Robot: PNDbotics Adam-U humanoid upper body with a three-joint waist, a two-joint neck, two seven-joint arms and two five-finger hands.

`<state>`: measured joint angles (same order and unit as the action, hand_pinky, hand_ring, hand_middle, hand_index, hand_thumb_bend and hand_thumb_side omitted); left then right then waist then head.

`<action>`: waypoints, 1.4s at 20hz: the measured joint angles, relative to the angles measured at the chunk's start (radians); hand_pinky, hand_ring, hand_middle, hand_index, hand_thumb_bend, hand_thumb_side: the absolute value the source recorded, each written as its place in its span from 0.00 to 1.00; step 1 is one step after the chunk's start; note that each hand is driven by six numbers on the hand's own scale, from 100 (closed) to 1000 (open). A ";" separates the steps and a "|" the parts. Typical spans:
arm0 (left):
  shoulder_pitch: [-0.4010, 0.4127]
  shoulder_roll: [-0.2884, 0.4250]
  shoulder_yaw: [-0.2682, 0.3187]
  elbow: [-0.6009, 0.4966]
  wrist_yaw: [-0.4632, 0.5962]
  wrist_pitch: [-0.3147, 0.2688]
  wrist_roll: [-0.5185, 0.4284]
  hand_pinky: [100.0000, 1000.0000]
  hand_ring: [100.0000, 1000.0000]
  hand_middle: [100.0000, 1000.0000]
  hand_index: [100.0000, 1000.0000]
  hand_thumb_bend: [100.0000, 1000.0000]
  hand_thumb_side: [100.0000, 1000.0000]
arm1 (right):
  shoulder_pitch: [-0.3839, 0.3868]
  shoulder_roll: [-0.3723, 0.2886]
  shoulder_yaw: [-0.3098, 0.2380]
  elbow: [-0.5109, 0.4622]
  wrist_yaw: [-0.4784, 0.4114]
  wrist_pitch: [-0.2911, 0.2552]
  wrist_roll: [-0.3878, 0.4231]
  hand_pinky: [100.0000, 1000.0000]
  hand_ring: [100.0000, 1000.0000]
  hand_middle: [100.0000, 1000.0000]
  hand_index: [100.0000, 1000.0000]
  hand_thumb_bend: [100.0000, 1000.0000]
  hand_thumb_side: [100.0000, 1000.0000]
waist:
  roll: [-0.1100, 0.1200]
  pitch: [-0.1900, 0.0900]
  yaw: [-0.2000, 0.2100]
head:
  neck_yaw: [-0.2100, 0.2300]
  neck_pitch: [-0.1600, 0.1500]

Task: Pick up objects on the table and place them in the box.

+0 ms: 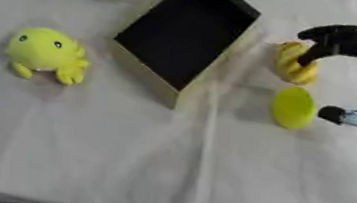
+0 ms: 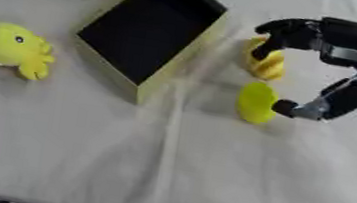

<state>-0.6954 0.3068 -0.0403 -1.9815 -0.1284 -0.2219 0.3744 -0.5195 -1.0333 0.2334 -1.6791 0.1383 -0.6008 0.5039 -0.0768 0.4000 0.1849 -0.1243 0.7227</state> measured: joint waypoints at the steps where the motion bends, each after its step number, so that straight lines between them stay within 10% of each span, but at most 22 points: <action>1: -0.001 0.000 0.000 0.000 0.000 0.000 -0.001 0.64 0.63 0.60 0.80 0.33 0.48 | 0.000 0.003 0.002 0.010 0.000 -0.005 0.006 0.92 0.99 0.69 0.85 0.28 0.19 | 0.000 0.000 0.000 | 0.000 0.003; 28: -0.019 -0.014 -0.011 0.000 0.007 -0.003 -0.006 0.64 0.64 0.60 0.80 0.33 0.47 | -0.006 0.088 0.026 0.145 0.073 -0.055 0.005 0.92 1.00 0.74 0.85 0.40 0.05 | 0.011 0.000 -0.007 | 0.002 0.012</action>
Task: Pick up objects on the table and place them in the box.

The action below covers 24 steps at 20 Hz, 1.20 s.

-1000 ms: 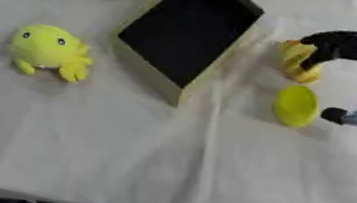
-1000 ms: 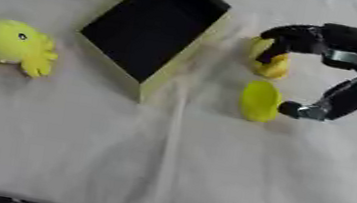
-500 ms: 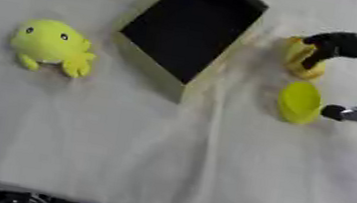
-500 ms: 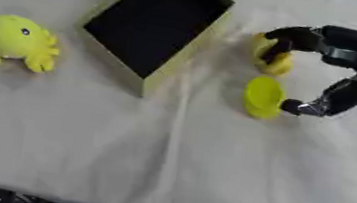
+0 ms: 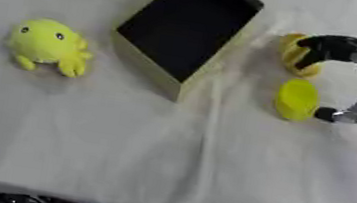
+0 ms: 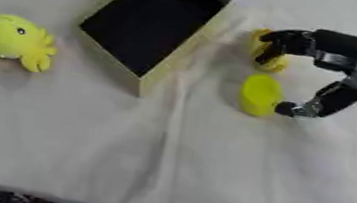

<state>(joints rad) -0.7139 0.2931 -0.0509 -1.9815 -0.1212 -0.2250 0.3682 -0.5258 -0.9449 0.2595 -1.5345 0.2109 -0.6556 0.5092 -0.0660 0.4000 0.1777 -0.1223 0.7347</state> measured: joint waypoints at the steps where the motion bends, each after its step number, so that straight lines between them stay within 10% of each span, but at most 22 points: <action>1: 0.000 0.000 0.001 0.000 0.000 -0.001 0.002 0.64 0.64 0.60 0.80 0.33 0.47 | 0.004 0.000 0.000 -0.001 0.012 -0.007 -0.007 0.92 0.99 0.74 0.85 0.40 0.06 | 0.001 0.000 0.000 | -0.002 -0.006; 24: -0.001 0.025 0.004 0.000 0.012 0.018 -0.001 0.64 0.63 0.60 0.80 0.31 0.48 | 0.016 0.039 0.034 -0.018 0.182 -0.048 -0.088 0.92 0.98 0.71 0.85 0.22 0.10 | 0.013 0.000 0.001 | -0.003 -0.041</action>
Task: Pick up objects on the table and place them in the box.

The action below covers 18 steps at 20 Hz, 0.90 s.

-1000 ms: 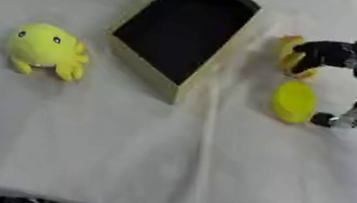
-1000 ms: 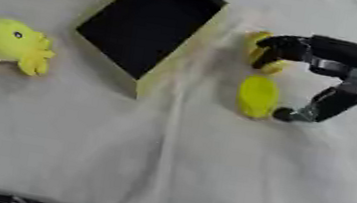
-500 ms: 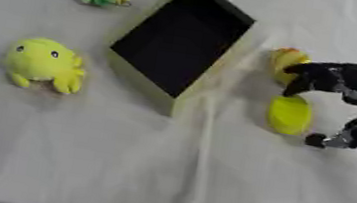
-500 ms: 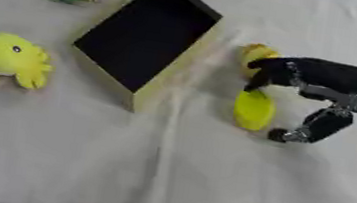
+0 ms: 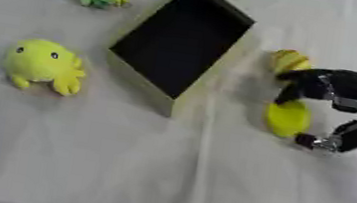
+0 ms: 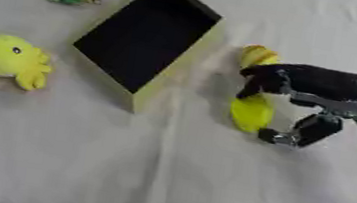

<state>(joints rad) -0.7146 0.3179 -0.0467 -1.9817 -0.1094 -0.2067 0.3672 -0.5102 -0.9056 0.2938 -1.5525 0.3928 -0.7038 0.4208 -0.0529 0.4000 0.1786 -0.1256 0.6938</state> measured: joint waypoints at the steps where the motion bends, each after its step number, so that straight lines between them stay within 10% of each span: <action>1: 0.000 0.000 -0.001 0.000 0.001 0.001 -0.001 0.64 0.63 0.60 0.80 0.31 0.48 | -0.002 0.004 0.002 0.000 0.000 0.003 -0.005 0.92 0.98 0.71 0.85 0.23 0.10 | 0.000 0.000 0.000 | 0.000 0.000; 18: 0.000 0.004 -0.011 0.000 0.003 0.007 -0.013 0.64 0.63 0.60 0.79 0.30 0.49 | -0.042 0.040 0.033 0.035 0.105 0.020 -0.040 0.88 0.90 0.46 0.76 0.12 0.00 | 0.001 0.000 0.000 | 0.001 0.000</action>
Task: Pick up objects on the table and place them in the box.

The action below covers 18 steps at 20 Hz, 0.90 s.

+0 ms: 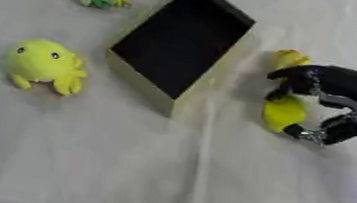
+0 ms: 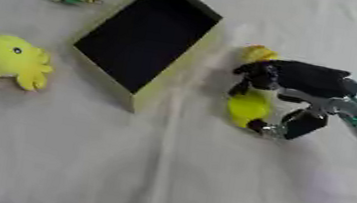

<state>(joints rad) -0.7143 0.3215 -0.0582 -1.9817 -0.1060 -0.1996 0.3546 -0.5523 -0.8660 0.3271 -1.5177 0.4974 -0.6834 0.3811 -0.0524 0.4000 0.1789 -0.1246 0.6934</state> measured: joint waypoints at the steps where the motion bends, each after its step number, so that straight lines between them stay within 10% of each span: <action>1: 0.000 0.001 0.000 0.000 0.000 0.000 0.000 0.64 0.63 0.60 0.79 0.30 0.49 | -0.002 0.001 0.000 0.002 0.007 0.001 0.002 0.87 0.90 0.45 0.75 0.11 0.00 | 0.000 0.000 0.000 | 0.000 0.000; 18: 0.002 0.004 -0.001 0.000 0.008 0.003 -0.007 0.63 0.63 0.60 0.79 0.29 0.50 | -0.010 0.017 0.012 0.032 0.034 0.016 -0.030 0.82 0.79 0.29 0.56 0.00 0.00 | 0.002 0.000 -0.004 | 0.000 0.000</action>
<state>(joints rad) -0.7121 0.3253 -0.0592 -1.9817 -0.0985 -0.1968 0.3473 -0.5628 -0.8486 0.3389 -1.4855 0.5319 -0.6678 0.3511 -0.0509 0.4000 0.1752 -0.1249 0.6934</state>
